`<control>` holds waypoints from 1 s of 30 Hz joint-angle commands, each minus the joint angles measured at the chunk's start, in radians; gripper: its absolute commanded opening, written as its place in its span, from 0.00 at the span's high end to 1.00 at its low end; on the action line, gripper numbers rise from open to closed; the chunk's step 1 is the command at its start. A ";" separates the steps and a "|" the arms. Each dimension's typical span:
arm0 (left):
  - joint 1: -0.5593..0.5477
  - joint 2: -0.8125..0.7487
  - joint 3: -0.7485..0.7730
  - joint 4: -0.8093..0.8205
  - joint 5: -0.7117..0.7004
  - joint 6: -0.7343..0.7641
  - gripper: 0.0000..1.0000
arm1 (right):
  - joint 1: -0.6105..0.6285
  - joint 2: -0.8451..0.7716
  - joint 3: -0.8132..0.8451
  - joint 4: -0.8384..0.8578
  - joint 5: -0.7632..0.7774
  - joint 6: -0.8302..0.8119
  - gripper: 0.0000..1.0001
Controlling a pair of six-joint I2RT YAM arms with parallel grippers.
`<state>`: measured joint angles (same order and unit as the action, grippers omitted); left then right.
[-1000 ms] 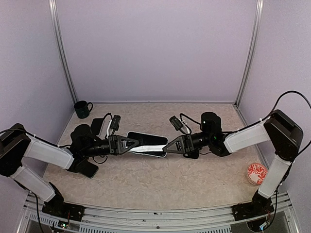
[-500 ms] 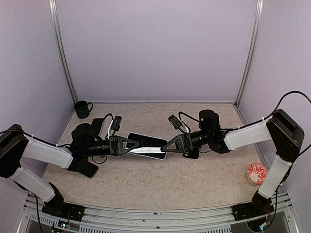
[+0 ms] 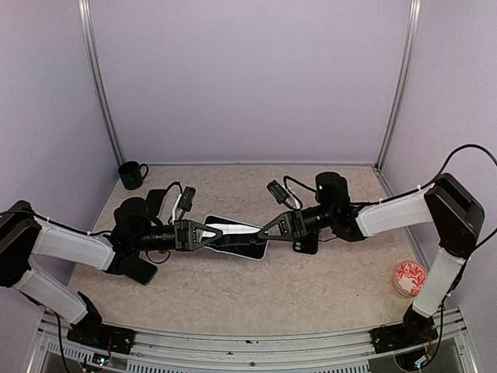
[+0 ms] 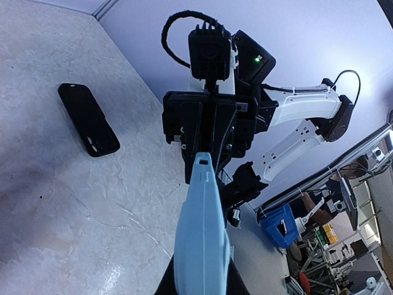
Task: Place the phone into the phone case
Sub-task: Press the corner of the phone case at the bottom corners of the phone case.
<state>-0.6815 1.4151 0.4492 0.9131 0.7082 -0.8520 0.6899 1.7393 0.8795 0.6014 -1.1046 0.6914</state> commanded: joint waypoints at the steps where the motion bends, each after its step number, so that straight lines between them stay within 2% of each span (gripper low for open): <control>1: -0.004 -0.019 0.021 0.002 0.009 0.019 1.00 | -0.005 -0.006 0.062 -0.137 0.012 -0.110 1.00; 4: -0.006 -0.012 0.028 -0.017 0.000 0.020 1.00 | -0.001 -0.030 0.082 -0.266 0.077 -0.207 1.00; 9: -0.006 -0.002 0.037 -0.026 0.001 0.022 1.00 | 0.003 -0.053 0.102 -0.368 0.139 -0.296 1.00; 12: -0.006 0.002 0.043 -0.032 0.014 0.027 1.00 | 0.003 -0.049 0.116 -0.406 0.125 -0.318 0.80; 14: -0.007 0.004 0.051 -0.039 0.025 0.034 1.00 | 0.003 -0.041 0.125 -0.420 0.085 -0.326 0.73; 16: -0.012 0.006 0.054 -0.049 0.034 0.039 1.00 | 0.003 -0.032 0.136 -0.442 0.049 -0.341 0.70; 30: -0.073 0.057 0.113 -0.117 0.069 0.089 1.00 | 0.002 0.033 0.200 -0.550 -0.067 -0.411 0.66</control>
<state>-0.7410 1.4662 0.5129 0.7658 0.7502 -0.7948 0.6914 1.7527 1.0523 0.0937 -1.1172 0.3103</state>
